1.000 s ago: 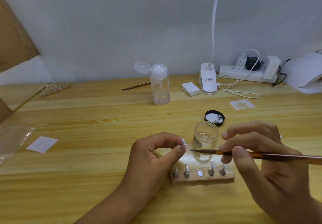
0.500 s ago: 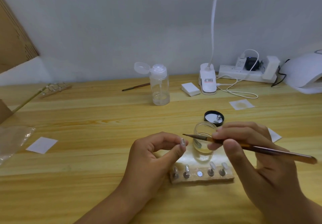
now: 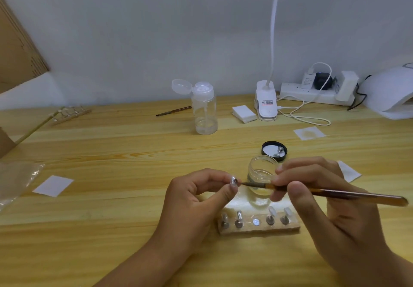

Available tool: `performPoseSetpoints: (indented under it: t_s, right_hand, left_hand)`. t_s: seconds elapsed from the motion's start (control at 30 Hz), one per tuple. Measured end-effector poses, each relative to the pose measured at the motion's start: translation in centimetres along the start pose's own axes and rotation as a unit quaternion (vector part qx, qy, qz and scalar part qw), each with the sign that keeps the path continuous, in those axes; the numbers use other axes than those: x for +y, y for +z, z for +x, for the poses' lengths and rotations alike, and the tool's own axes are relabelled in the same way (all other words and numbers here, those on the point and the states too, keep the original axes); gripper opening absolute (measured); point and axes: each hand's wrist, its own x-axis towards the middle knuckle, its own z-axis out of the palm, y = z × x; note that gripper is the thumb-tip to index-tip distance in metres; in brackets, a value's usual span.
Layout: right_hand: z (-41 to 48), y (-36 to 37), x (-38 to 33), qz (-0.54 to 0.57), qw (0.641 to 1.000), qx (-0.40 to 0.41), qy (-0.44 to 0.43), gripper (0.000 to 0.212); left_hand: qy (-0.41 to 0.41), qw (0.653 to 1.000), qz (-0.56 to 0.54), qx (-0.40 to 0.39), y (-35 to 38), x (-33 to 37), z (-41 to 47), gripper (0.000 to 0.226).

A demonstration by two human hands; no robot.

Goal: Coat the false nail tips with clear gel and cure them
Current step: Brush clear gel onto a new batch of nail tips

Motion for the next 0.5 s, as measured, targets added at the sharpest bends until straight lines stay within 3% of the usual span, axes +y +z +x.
performPoseSetpoints:
  t_s: [0.1, 0.27, 0.37, 0.5]
  right_hand:
    - [-0.1, -0.1, -0.2, 0.027, 1.0, 0.0, -0.011, 0.028]
    - [0.4, -0.6, 0.2, 0.03, 0.998, 0.055, 0.017, 0.023]
    - [0.7, -1.0, 0.8, 0.036, 0.995, 0.075, 0.052, 0.025]
    - [0.8, -0.8, 1.0, 0.04, 0.994, 0.077, 0.065, 0.024]
  left_hand:
    - [-0.005, 1.0, 0.001, 0.001, 0.0, 0.0, 0.0, 0.006]
    - [0.011, 0.999, 0.008, -0.03, 0.0, 0.5, -0.4, 0.005]
    - [0.054, 0.993, 0.061, -0.08, 0.5, 0.8, -0.9, 0.005]
    - [0.039, 0.985, 0.129, -0.105, 1.1, 0.5, -1.0, 0.006]
